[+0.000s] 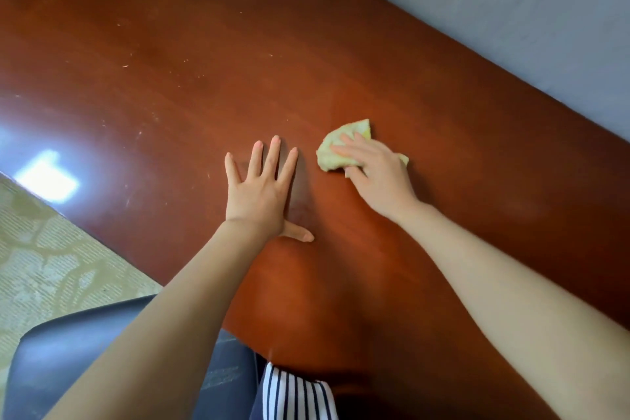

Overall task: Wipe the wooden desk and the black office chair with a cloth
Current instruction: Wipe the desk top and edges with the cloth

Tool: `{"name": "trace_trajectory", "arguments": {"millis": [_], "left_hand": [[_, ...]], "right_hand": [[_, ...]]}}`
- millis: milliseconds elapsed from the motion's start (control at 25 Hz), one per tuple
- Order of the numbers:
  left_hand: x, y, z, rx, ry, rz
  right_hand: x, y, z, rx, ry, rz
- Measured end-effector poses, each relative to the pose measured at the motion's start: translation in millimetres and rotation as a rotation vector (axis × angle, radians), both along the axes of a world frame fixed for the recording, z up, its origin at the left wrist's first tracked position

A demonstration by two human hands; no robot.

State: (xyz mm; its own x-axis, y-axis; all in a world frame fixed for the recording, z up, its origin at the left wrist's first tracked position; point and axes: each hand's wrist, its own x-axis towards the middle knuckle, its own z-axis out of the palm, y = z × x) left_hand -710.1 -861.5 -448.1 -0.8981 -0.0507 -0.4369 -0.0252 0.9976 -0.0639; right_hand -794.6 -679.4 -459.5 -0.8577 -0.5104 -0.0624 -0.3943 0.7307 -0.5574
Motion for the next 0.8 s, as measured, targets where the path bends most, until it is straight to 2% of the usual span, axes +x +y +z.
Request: {"name": "trace_trajectory", "arguments": {"millis": [320,400,520,680,800], "left_hand": [[89.4,13.7,-6.8,0.110,0.216,0.210],[116.1,11.6,-8.1,0.162,0.236,0.327],[143.6,5.4,-7.8,0.199,0.209,0.465],[158.6,-1.6,-3.0,0.240,0.176,0.557],[166.1,-1.1,-1.3,0.261,0.130,0.590]], "right_hand": [[139.8,50.7,6.4,-0.013,-0.119,0.272],[148.5,54.4,7.2,-0.013,-0.154,0.304],[119.9,38.7,8.7,0.016,-0.158,0.316],[51.1,-6.3,11.1,0.016,-0.068,0.127],[10.4,-41.8,13.2,-0.088,-0.142,-0.243]]}}
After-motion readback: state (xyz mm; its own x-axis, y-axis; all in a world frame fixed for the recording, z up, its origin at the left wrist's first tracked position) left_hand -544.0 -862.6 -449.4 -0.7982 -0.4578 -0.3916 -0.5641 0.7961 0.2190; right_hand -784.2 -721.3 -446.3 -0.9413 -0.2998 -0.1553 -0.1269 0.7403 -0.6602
